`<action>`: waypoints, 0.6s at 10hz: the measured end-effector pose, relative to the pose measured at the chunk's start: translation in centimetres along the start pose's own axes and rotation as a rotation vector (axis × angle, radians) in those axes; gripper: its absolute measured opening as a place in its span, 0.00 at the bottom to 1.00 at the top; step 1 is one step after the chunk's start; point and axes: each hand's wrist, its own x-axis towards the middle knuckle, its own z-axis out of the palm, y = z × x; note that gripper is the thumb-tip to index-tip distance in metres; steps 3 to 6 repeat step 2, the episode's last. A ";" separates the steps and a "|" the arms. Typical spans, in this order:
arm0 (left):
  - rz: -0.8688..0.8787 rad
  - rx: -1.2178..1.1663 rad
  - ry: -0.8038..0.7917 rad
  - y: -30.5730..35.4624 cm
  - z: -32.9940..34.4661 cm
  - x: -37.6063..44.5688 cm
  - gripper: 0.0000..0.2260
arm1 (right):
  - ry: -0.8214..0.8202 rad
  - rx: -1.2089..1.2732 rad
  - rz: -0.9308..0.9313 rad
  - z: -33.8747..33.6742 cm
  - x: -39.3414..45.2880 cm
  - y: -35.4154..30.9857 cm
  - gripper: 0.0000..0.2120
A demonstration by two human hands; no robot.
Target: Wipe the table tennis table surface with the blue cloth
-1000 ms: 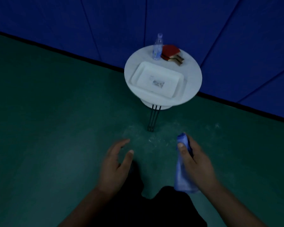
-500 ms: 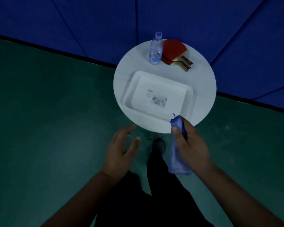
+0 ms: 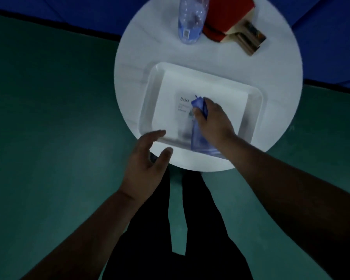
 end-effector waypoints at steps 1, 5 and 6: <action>-0.004 0.036 -0.023 -0.9 0.0 1.7 0.18 | 0.060 -0.101 0.005 1.6 2.9 0.6 0.27; -0.016 0.024 -0.031 -0.9 -0.3 2.9 0.18 | 0.030 -0.203 -0.004 1.2 3.8 0.1 0.35; -0.016 0.024 -0.031 -0.9 -0.3 2.9 0.18 | 0.030 -0.203 -0.004 1.2 3.8 0.1 0.35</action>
